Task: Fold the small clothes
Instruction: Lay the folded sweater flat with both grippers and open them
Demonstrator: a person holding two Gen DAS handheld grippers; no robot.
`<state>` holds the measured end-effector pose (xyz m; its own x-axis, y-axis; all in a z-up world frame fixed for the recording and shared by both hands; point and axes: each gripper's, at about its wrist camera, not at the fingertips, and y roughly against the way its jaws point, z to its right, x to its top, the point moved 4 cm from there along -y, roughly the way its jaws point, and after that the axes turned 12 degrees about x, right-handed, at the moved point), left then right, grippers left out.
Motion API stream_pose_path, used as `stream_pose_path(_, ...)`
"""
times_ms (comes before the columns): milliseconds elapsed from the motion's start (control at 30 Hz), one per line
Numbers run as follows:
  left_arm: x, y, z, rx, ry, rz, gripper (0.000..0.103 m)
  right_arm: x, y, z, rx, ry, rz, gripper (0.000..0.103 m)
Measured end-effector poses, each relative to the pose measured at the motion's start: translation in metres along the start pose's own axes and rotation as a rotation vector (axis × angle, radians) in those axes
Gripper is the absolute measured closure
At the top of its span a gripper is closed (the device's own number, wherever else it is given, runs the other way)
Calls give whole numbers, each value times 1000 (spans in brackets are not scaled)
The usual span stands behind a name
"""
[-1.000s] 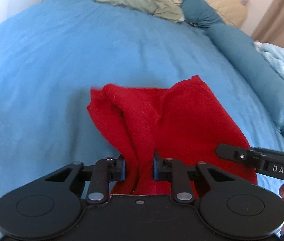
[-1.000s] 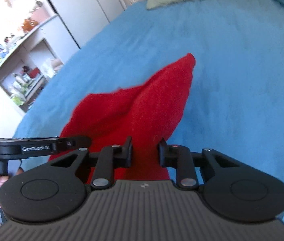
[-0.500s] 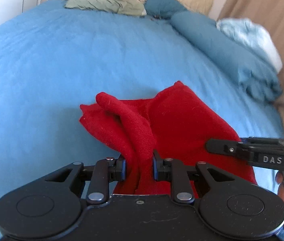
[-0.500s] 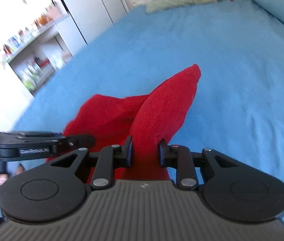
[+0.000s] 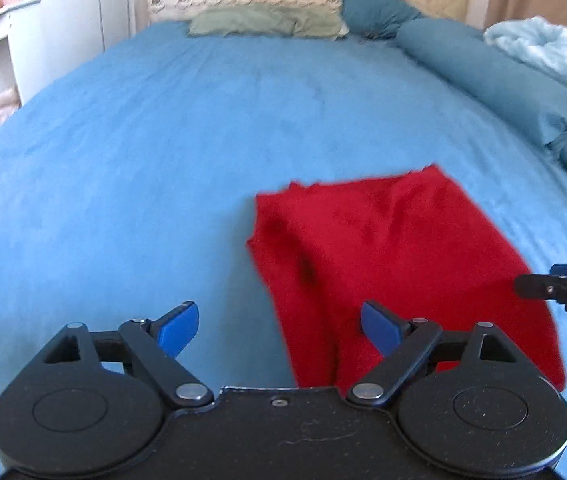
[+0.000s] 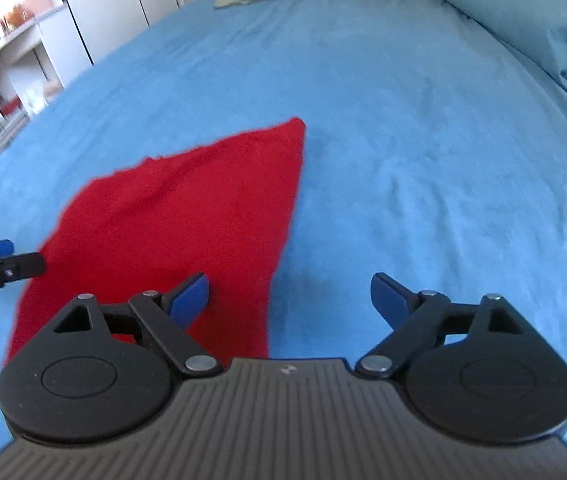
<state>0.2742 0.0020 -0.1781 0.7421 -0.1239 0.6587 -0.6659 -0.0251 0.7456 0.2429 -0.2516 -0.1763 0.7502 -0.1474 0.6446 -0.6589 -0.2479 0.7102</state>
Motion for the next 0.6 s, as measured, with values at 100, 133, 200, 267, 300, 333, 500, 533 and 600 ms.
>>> stream_pose_path(100,-11,-14,6,23,-42,-27,12,-7,-10,8,-20,10,-14,0)
stream_pose_path(133,-14,-18,7,26,-49,-29,11,-8,-14,10,-27,5,-19,0)
stream_pose_path(200,-14,-22,7,25,-37,-34,11,-10,-17,18,-12,-27,-20,0)
stream_pose_path(267,-10,-21,5,27,-33,-38,11,-10,-15,20,-1,-54,-13,0)
stream_pose_path(300,-8,-17,4,31,-36,-35,12,-9,-11,19,-3,-52,-3,0)
stream_pose_path(333,-5,-11,5,38,-40,-25,14,-7,-8,16,-7,-47,7,0)
stream_pose_path(500,8,42,-1,72,-48,52,13,5,41,-3,18,-30,95,0)
stream_pose_path(533,11,57,-3,76,-41,73,13,9,56,-9,11,-25,110,0)
stream_pose_path(600,16,89,-8,79,-21,109,10,13,81,-22,-7,-16,128,0)
